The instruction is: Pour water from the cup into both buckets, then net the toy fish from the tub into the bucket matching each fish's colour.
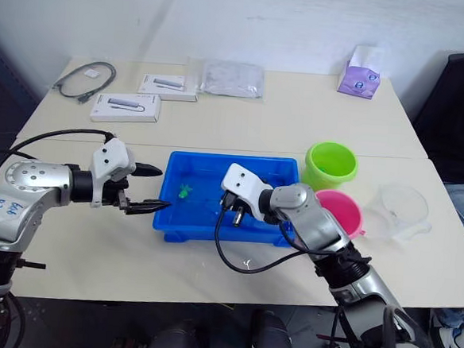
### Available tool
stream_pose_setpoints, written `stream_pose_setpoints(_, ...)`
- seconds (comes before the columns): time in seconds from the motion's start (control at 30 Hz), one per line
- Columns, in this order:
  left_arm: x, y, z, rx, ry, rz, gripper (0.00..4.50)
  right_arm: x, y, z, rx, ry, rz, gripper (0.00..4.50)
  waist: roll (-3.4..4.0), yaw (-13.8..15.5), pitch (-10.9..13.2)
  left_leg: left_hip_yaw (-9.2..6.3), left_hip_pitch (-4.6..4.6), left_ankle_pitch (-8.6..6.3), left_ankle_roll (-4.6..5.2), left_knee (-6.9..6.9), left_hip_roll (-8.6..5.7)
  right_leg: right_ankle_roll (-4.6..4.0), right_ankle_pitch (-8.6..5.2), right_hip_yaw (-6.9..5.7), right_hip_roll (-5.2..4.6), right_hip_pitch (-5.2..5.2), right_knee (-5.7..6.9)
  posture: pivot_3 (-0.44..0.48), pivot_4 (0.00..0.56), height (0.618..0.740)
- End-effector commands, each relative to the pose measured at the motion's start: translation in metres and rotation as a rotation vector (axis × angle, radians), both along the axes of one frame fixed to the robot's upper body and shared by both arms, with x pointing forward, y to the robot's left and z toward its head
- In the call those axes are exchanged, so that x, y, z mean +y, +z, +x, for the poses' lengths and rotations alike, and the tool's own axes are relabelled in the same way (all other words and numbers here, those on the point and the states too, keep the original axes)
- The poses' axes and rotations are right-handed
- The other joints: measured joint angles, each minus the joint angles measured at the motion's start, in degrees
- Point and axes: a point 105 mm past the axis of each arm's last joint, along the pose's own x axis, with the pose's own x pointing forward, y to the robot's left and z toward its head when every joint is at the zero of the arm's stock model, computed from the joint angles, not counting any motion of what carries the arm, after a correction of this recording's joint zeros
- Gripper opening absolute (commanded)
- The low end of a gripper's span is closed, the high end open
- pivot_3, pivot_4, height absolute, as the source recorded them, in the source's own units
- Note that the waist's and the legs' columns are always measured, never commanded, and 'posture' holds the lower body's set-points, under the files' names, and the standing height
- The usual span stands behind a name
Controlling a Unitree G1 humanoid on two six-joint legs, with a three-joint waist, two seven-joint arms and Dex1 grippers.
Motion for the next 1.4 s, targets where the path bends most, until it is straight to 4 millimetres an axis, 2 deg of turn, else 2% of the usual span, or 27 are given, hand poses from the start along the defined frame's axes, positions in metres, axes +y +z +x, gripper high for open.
stream_pose_setpoints(0.03, 0.003, 0.006, -0.003, -0.024, -0.004, 0.024, 4.42, 0.006, 0.024, -0.012, -0.025, 0.051, 0.101, 0.00, 0.00, -0.1, 0.0, 0.01, 0.01, 0.00, 0.00, 0.00, 0.00, 0.00, 0.00, 0.01, 0.00, 0.00, 0.00, 0.000, 0.150, 0.740)
stream_pose_setpoints(0.17, 0.010, 0.005, -0.005, -0.018, -0.008, 0.039, 4.42, -0.002, 0.031, -0.017, -0.017, 0.041, 0.139, 0.00, 0.00, 0.0, 0.0, -0.01, 0.02, 0.01, -0.04, -0.01, 0.03, -0.01, -0.01, 0.00, 0.02, 0.00, 0.01, 0.000, 0.150, 0.740)
stream_pose_setpoints(0.4, 0.025, 0.003, -0.004, -0.013, -0.003, 0.040, 4.42, -0.032, 0.044, -0.034, 0.039, 0.010, 0.247, 0.00, 0.00, 0.1, 0.0, -0.01, 0.02, 0.01, -0.04, -0.01, -0.01, -0.01, -0.01, 0.00, 0.01, 0.00, 0.00, 0.000, 0.150, 0.740)
stream_pose_setpoints(0.6, 0.021, 0.011, -0.006, -0.050, -0.071, -0.076, 4.42, -0.062, 0.051, -0.046, 0.038, -0.030, 0.251, 0.00, 0.00, 0.3, 0.0, -0.01, 0.03, 0.00, -0.03, -0.01, -0.02, -0.01, -0.01, 0.01, -0.03, 0.00, 0.00, 0.000, 0.150, 0.740)
stream_pose_setpoints(0.77, 0.000, 0.027, -0.012, -0.107, -0.175, -0.257, 4.42, -0.089, 0.059, -0.058, -0.051, -0.080, 0.267, 0.00, -0.01, 1.4, 0.0, 0.00, 0.02, -0.01, -0.01, 0.01, -0.06, 0.01, 0.01, 0.01, -0.03, 0.02, -0.02, 0.000, 0.150, 0.740)
stream_pose_setpoints(0.93, -0.015, 0.028, -0.018, -0.115, -0.249, -0.394, 4.42, -0.112, 0.064, -0.067, -0.173, -0.127, 0.256, 0.00, -0.02, 1.7, 0.0, 0.03, 0.06, 0.00, 0.00, 0.04, -0.06, 0.02, 0.01, 0.05, 0.01, 0.05, 0.01, 0.000, 0.150, 0.740)
stream_pose_setpoints(1.1, -0.029, 0.037, -0.013, -0.171, -0.285, -0.492, 4.42, -0.139, 0.078, -0.081, -0.239, -0.165, 0.254, 0.00, -0.02, 1.9, 0.0, 0.02, 0.09, 0.00, 0.00, 0.05, -0.08, 0.03, 0.02, 0.06, 0.02, 0.08, 0.01, 0.000, 0.150, 0.740)
stream_pose_setpoints(1.23, -0.042, 0.043, -0.006, -0.209, -0.312, -0.540, 4.42, -0.168, 0.091, -0.087, -0.309, -0.233, 0.225, 0.00, -0.03, 2.4, 0.0, 0.02, 0.12, 0.01, 0.02, 0.10, -0.10, 0.09, 0.05, 0.07, 0.04, 0.13, 0.01, 0.000, 0.150, 0.740)
stream_pose_setpoints(1.4, -0.057, 0.042, 0.004, -0.221, -0.321, -0.552, 4.42, -0.214, 0.109, -0.074, -0.465, -0.399, 0.158, 0.00, -0.03, 2.9, 0.0, 0.09, 0.21, 0.02, 0.05, 0.10, -0.15, 0.11, 0.06, 0.12, 0.04, 0.16, -0.02, 0.000, 0.150, 0.740)
